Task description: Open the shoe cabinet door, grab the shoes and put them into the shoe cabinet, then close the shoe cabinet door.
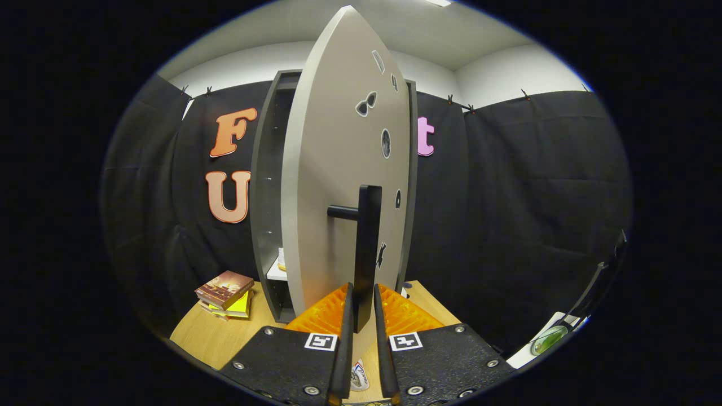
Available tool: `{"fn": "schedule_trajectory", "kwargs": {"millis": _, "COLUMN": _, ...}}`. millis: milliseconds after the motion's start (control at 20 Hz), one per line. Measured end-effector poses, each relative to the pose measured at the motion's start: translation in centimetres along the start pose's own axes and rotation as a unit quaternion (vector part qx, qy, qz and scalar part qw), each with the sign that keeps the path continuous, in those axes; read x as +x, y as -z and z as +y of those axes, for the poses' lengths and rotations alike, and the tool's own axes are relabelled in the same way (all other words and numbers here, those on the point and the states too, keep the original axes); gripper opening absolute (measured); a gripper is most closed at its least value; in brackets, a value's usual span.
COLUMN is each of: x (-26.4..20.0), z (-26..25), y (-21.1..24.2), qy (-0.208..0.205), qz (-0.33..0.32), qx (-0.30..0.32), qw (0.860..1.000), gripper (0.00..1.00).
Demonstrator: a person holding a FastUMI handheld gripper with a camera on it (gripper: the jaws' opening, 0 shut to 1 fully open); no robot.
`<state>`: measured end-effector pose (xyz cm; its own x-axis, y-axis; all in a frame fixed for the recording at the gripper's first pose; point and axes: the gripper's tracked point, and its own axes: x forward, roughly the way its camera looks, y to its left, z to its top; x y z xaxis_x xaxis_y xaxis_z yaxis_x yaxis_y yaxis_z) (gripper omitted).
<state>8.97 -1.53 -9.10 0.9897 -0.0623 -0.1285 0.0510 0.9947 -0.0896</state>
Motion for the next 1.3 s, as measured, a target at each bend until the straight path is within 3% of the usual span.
{"fn": "schedule_trajectory", "kwargs": {"millis": 450, "x": -0.1, "z": -1.3, "y": 0.4, "qy": 0.044, "qz": 0.003, "qx": 0.012, "qw": 0.999, "gripper": 0.2}}
{"fn": "schedule_trajectory", "kwargs": {"millis": 850, "x": -2.6, "z": -8.8, "y": 2.2, "qy": 0.167, "qz": 0.028, "qx": -0.01, "qw": 0.985, "gripper": 0.22}}
{"fn": "schedule_trajectory", "kwargs": {"millis": 1000, "x": -4.2, "z": -10.2, "y": 2.6, "qy": 0.2, "qz": 0.028, "qx": -0.019, "qw": 0.979, "gripper": 0.32}}
{"fn": "schedule_trajectory", "kwargs": {"millis": 1200, "x": -6.0, "z": -8.4, "y": 3.9, "qy": 0.19, "qz": 0.025, "qx": 0.001, "qw": 0.981, "gripper": 0.62}}
{"fn": "schedule_trajectory", "kwargs": {"millis": 1300, "x": -6.1, "z": -6.6, "y": 4.8, "qy": 0.174, "qz": 0.024, "qx": 0.006, "qw": 0.984, "gripper": 0.68}}
